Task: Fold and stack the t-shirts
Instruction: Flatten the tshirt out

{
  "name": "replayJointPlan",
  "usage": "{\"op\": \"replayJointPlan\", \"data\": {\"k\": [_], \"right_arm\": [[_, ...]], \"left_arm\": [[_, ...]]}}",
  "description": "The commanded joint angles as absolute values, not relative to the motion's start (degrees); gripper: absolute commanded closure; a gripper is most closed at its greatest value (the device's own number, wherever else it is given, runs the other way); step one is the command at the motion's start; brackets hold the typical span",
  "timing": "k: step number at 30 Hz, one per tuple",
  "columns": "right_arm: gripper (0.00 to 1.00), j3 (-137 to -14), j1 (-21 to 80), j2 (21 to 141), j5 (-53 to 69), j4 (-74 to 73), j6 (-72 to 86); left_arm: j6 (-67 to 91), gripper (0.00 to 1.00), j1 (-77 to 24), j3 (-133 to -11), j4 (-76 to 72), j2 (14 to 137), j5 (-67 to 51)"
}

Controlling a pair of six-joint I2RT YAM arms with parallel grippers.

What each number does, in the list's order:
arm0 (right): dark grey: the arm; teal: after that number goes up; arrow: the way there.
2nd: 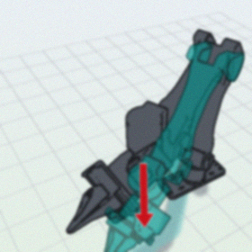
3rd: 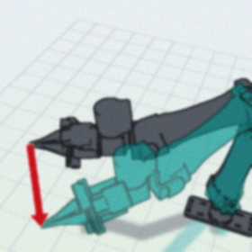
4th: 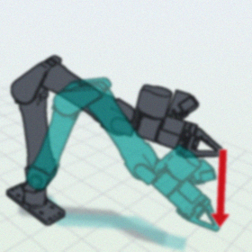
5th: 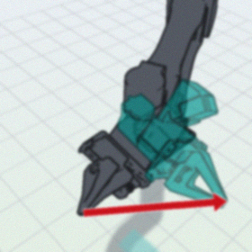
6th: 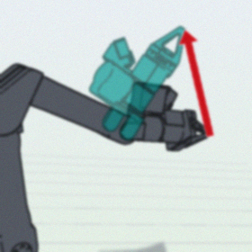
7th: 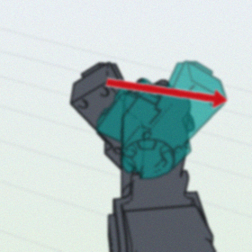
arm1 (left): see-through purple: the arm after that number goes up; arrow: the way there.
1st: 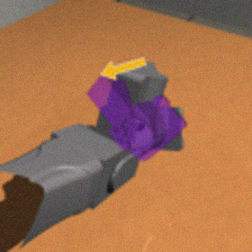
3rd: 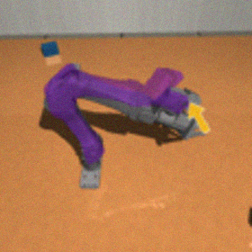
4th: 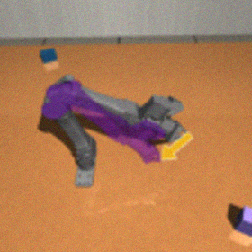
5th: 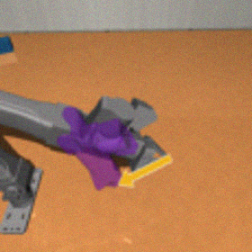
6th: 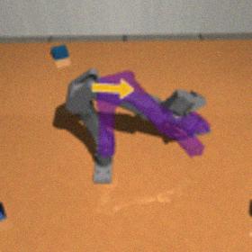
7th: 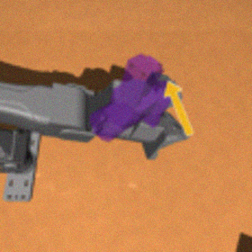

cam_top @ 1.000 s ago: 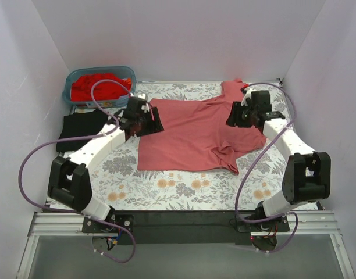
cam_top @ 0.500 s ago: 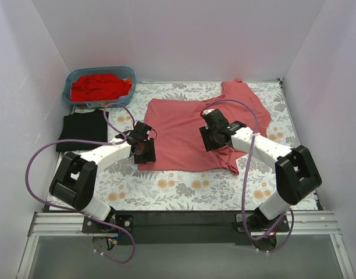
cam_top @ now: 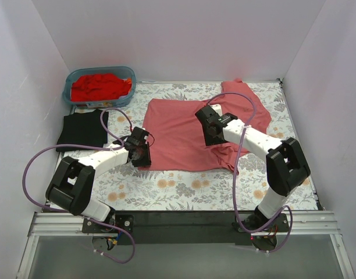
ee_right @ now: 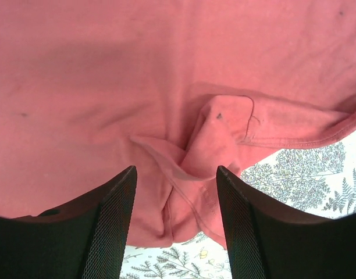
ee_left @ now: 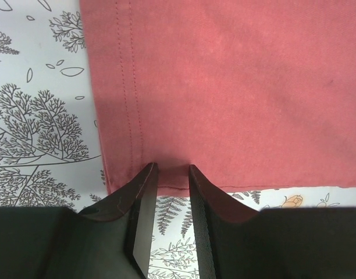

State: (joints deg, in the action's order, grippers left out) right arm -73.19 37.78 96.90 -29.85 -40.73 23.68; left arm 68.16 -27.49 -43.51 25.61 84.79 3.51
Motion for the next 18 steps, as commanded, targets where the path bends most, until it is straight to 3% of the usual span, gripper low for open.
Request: {"op": "replayJointPlan", "data": {"k": [1, 11, 14, 15, 16, 18], "right_arm": [[0.36, -74.3, 35.6, 98.6, -32.3, -44.3, 28.5], [0.39, -70.2, 29.9, 100.1, -26.9, -42.6, 31.0], [0.46, -67.0, 27.8, 98.6, -23.0, -39.6, 30.8], [0.51, -64.8, 26.7, 98.2, -21.9, -38.0, 30.9], [0.65, -63.9, 26.3, 97.2, -20.5, -37.4, 31.1], [0.83, -62.4, 25.4, 96.2, -19.9, -37.5, 30.9]], "left_arm": [[68.0, 0.73, -27.4, -41.1, 24.5, 85.3, 1.4], [67.5, 0.76, -27.4, -42.0, 24.5, 87.3, 1.8], [67.4, 0.76, -27.4, -42.0, 24.4, 87.0, 1.6], [67.4, 0.76, -27.5, -42.0, 24.5, 87.0, 1.6], [67.5, 0.76, -27.4, -42.0, 24.5, 87.0, 1.6], [67.5, 0.76, -27.4, -42.0, 24.5, 87.4, 1.4]]}}
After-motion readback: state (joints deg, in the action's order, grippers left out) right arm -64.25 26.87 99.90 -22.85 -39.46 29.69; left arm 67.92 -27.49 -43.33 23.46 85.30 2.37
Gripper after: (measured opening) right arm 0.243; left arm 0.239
